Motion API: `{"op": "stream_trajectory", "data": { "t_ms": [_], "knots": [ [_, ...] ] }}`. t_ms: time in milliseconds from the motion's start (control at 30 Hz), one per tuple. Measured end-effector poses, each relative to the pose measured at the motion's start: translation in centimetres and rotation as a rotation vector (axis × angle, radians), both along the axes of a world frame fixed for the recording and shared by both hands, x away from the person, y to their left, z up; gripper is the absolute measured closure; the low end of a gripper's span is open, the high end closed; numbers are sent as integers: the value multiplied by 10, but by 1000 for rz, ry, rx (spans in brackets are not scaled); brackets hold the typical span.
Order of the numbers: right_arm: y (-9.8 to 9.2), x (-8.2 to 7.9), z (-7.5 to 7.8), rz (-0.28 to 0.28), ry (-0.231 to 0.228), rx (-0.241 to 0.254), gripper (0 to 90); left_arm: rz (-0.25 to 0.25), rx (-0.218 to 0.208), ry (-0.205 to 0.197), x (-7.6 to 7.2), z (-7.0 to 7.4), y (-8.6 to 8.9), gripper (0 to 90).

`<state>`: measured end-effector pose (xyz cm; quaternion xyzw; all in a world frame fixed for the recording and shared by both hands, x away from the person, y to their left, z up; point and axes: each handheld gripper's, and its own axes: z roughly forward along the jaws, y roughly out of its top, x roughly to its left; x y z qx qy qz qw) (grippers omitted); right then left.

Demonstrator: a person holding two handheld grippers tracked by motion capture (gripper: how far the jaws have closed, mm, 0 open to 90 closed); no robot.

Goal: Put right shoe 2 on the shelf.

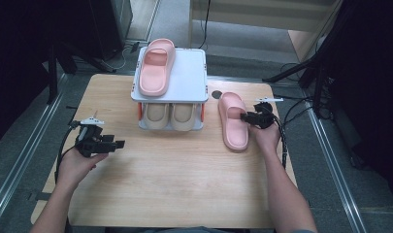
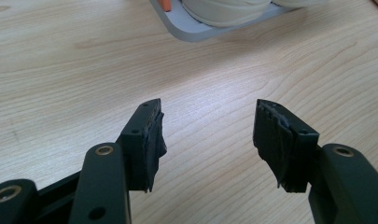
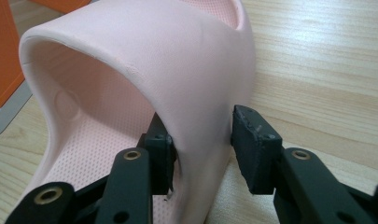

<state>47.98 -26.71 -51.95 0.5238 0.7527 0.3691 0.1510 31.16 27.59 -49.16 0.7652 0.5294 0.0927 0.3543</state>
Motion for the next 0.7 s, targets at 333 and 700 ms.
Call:
{"op": "stream_trajectory", "data": {
  "t_ms": [333,700],
  "knots": [
    [1,0,3,-41,-8,-30,773,-9,2,4,2,-2,-1,428],
    [0,1,14,-84,44,8,839,-5,-18,5,1,-2,-1,427]
  ]
}}
